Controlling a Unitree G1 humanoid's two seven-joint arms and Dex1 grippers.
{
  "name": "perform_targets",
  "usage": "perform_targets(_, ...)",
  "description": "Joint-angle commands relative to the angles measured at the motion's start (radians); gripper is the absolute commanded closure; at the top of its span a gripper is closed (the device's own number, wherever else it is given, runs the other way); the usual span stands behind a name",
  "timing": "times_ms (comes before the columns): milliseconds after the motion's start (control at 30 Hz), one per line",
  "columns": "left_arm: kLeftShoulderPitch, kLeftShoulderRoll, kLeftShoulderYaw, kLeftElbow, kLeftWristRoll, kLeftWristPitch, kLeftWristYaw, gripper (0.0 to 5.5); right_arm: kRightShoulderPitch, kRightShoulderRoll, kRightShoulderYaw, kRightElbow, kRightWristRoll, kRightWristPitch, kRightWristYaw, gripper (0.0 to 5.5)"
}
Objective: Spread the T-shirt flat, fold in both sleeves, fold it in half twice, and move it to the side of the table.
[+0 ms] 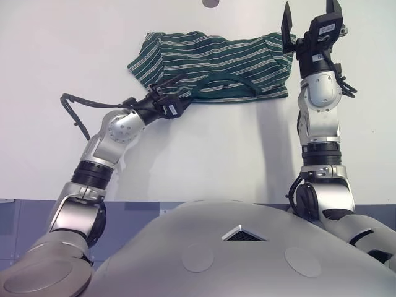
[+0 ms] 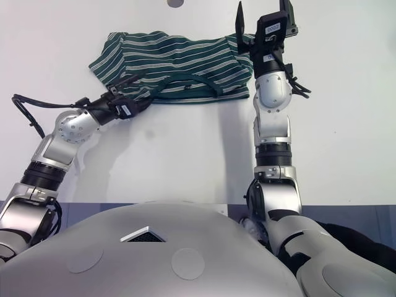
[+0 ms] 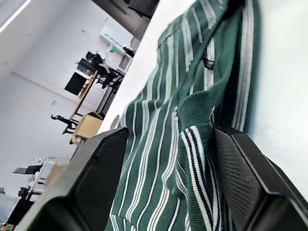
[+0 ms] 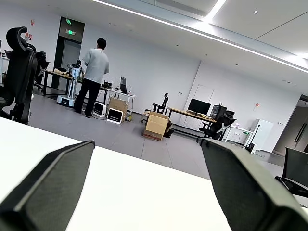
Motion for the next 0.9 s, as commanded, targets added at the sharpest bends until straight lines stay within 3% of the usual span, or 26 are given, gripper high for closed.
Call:
perform_targets(33,-0.023,-0.008,0.012,-0.006,-0.002,0.000,0.006,2.48,-0.001,0.001,0.004,-0.005,0.002,0.013,0.006,1.42)
perform_targets(400,-0.024,0.002,-0.012,0.037,0.047,0.005,-0.010,2.48,0.000,0.006,0.005,-0.003,0.001,0.008,0.005,1.42)
perform_targets(900,-0.024,-0.031,0.005,0.003,-0.012,0.050,-0.035,5.08,-0.004,-0.025,-0.005,-0.005,0.004,0.002,0.025,1.39)
